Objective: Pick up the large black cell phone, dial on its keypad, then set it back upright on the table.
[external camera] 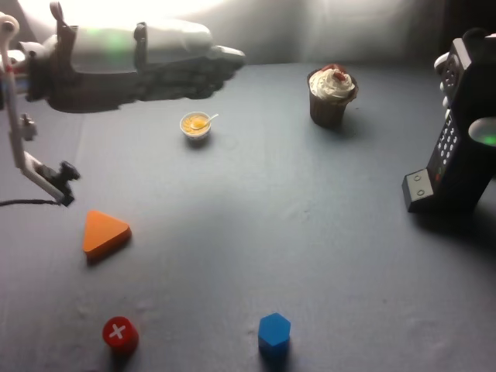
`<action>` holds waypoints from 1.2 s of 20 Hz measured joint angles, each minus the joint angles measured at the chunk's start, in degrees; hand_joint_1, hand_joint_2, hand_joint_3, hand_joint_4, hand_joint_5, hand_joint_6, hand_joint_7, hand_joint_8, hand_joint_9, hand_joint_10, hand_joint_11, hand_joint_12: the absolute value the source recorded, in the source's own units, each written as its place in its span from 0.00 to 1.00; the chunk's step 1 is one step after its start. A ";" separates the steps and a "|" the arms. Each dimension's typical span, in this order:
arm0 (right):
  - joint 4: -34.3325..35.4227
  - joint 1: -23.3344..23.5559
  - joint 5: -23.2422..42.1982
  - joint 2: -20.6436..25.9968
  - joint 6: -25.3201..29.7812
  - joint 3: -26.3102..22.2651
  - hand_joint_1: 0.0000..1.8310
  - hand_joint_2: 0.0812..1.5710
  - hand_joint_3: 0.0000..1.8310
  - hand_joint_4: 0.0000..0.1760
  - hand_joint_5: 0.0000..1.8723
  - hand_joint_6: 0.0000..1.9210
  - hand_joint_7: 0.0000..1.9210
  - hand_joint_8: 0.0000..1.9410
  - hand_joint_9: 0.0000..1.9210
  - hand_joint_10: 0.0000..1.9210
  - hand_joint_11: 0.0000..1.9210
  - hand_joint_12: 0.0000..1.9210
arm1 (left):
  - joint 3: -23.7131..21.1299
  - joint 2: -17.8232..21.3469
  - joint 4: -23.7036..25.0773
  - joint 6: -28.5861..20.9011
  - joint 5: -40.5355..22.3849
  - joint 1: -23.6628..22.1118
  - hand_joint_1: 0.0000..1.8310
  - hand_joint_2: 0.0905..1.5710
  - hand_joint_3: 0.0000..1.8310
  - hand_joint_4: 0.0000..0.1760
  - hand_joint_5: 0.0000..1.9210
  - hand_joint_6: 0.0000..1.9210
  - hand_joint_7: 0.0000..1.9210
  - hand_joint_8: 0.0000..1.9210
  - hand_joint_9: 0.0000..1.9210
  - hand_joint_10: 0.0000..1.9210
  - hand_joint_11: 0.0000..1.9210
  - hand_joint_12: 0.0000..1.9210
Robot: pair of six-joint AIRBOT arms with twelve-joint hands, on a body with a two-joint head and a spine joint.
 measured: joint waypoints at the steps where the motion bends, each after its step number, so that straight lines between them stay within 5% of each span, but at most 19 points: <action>1: 0.35 0.00 -0.13 -0.35 -0.22 0.02 0.76 0.67 0.00 0.00 0.56 0.34 0.52 0.49 0.55 0.59 0.54 0.54 | 0.33 0.00 -0.79 0.00 0.33 -0.04 0.00 0.73 0.00 0.00 0.06 0.00 0.05 0.00 0.03 0.00 0.00 0.05; 24: 0.15 2.21 -0.66 -2.21 -2.82 -1.05 0.76 0.68 0.00 0.00 0.56 0.37 0.50 0.52 0.53 0.61 0.53 0.55 | -1.42 -0.35 -5.42 1.62 0.79 1.40 0.00 0.73 0.00 0.00 0.10 0.00 0.08 0.00 0.06 0.00 0.00 0.13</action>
